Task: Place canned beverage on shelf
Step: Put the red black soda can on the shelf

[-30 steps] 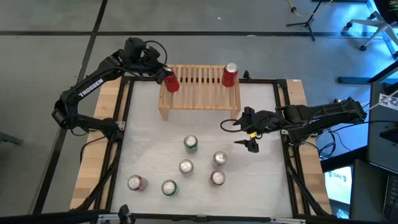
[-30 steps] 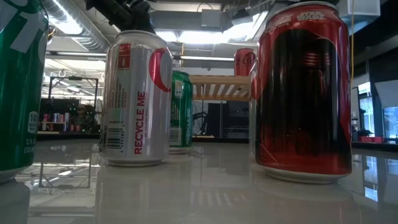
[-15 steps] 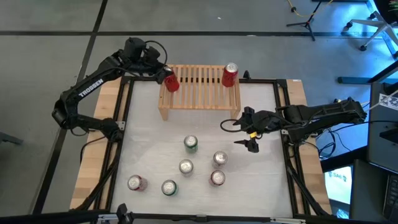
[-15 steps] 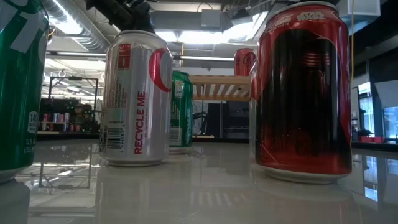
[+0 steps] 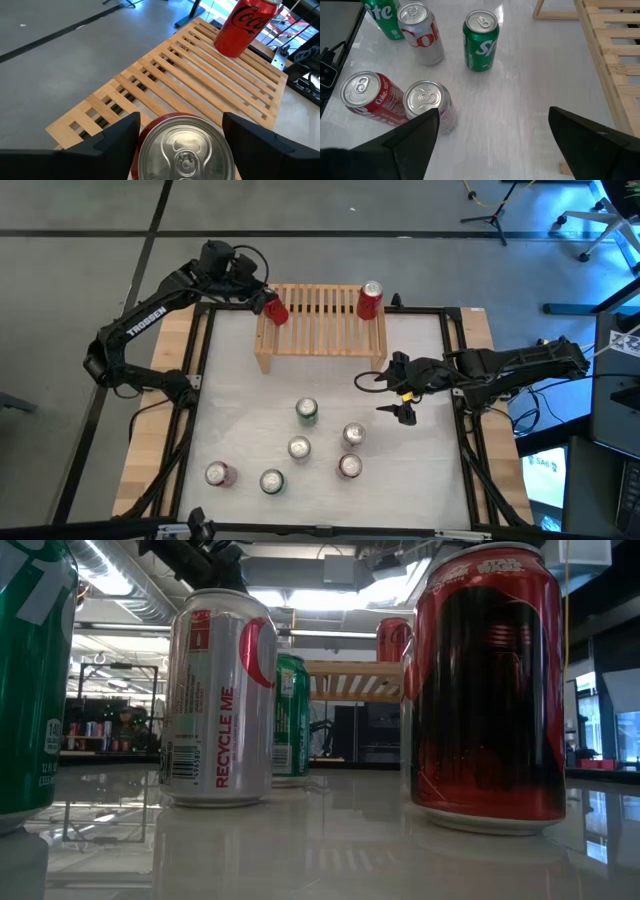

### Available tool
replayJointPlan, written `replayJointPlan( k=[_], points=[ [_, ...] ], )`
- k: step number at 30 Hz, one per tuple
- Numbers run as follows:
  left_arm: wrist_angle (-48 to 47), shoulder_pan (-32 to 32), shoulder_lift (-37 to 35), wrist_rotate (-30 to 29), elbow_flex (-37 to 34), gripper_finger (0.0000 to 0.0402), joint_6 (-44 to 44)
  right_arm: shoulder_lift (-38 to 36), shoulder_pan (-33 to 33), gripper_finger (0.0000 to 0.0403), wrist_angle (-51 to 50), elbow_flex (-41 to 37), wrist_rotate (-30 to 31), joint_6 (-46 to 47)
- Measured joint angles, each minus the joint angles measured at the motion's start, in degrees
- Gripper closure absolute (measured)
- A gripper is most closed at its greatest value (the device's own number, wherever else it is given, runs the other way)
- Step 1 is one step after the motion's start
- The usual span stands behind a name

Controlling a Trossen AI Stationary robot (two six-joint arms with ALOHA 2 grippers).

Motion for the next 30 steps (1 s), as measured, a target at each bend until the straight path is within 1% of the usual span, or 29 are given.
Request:
replayJointPlan(
  k=[12, 21, 30],
  points=[
    [0.0, -0.3, 0.0, 0.4, 0.0, 0.0127, 0.0, 0.0, 0.0, 0.0033, 0.0, 0.0, 0.0, 0.0],
    [0.0, -2.2, 0.0, -0.3, 0.0, 0.0078, 0.0, 0.0, 0.0, 0.0033, 0.0, 0.0, 0.0, 0.0],
    [0.0, -4.3, 0.0, -1.0, 0.0, 0.0073, 0.0, 0.0, 0.0, 0.0033, 0.0, 0.0, 0.0, 0.0]
  ],
)
